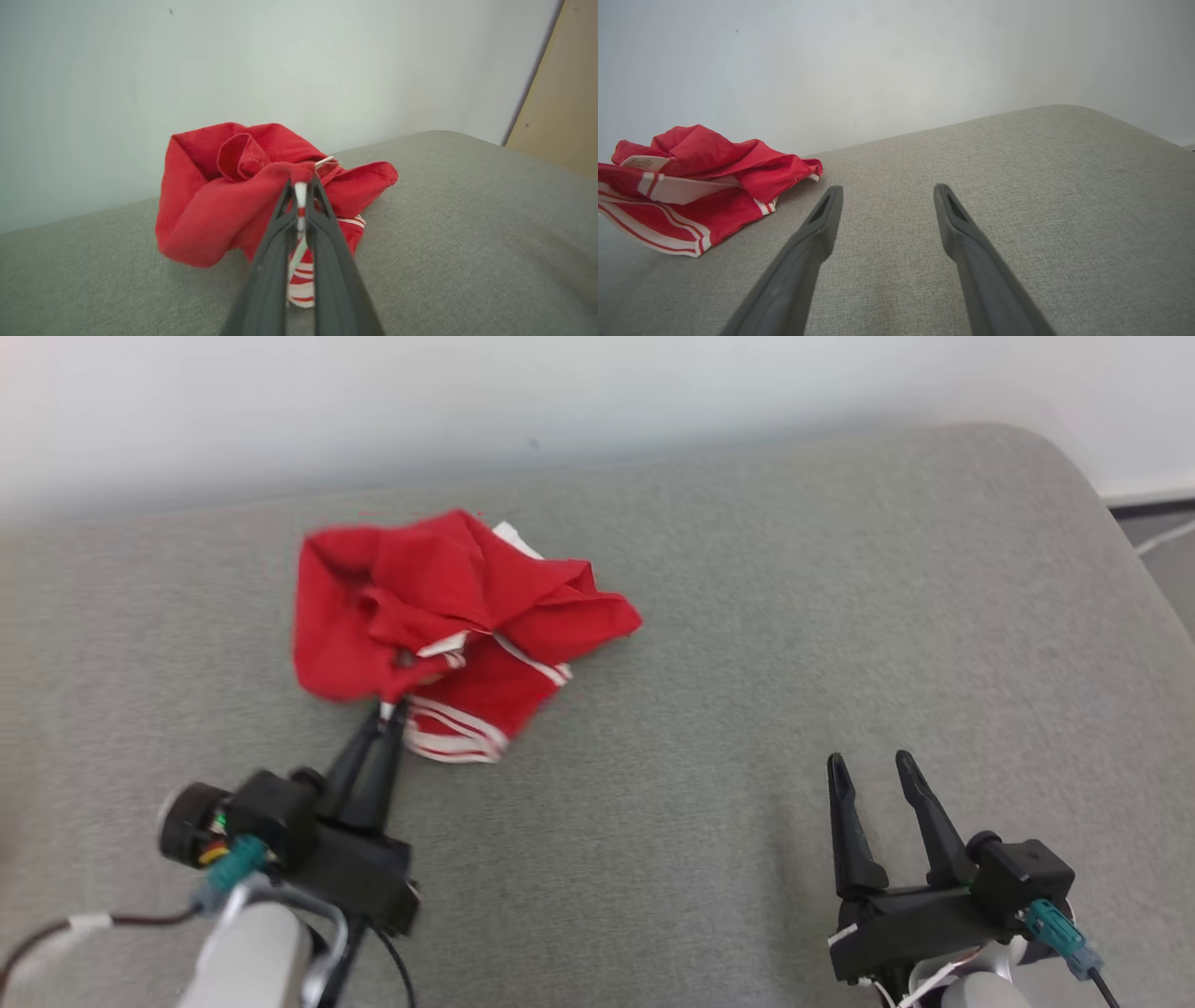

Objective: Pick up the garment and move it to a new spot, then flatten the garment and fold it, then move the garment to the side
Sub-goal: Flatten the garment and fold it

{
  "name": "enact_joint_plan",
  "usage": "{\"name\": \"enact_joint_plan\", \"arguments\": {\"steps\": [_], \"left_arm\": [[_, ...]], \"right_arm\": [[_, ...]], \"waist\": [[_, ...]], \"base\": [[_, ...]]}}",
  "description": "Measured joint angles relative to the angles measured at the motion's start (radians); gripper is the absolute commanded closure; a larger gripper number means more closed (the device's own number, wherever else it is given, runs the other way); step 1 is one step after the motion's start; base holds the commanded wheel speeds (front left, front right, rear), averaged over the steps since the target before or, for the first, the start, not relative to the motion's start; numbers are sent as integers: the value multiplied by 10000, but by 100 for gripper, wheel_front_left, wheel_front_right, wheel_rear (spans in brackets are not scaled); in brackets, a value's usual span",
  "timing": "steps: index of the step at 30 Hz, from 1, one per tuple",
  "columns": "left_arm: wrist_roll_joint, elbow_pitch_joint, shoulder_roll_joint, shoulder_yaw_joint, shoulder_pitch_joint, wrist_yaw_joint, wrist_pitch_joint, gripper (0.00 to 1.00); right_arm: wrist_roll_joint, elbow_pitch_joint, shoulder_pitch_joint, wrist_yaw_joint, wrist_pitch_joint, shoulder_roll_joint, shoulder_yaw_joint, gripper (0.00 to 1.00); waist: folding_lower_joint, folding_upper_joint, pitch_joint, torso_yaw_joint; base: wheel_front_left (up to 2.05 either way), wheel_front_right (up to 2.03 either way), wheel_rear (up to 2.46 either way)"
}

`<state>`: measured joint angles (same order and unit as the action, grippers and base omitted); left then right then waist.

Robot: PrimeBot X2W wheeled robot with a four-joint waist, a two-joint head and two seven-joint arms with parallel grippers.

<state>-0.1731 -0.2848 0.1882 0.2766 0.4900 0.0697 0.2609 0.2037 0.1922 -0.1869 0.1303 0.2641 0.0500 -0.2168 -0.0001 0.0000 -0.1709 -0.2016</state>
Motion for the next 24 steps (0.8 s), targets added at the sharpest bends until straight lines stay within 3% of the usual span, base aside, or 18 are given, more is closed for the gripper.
{"name": "enact_joint_plan", "arguments": {"steps": [8, 14, 20, 21, 22, 24], "left_arm": [[-65, 2194, -570, 957, -1453, -38, -631, 100], [-332, 3561, -965, 1588, -2639, -389, -1030, 100], [-821, 3331, -1133, 2021, -3292, -449, -1078, 98], [-836, 3143, -1133, 2088, -3294, -437, -1078, 76], [-817, 2978, -1131, 2121, -3310, -441, -1045, 0], [-819, 2761, -1143, 2169, -3353, -449, -963, 0]], "right_arm": [[0, 73, 304, 0, 0, 2, 199, 0], [2, 56, 353, 0, 0, 2, 270, 0], [-17, 79, 332, 0, 0, 0, 305, 0], [-40, 86, 321, 0, 0, 2, 297, 0], [-63, 102, 313, 0, 0, 4, 295, 0], [-96, 117, 312, 0, 0, 2, 305, 0]], "waist": [[-1, 0, 540, 695], [-1, -1, 782, 1064], [0, 0, 761, 1295], [0, 0, 750, 1316], [-1, 0, 741, 1331], [0, -1, 751, 1354]], "base": [[0, 0, 0], [0, 0, 0], [0, 0, 0], [0, 0, 0], [0, 0, 0], [0, 0, 0]]}}
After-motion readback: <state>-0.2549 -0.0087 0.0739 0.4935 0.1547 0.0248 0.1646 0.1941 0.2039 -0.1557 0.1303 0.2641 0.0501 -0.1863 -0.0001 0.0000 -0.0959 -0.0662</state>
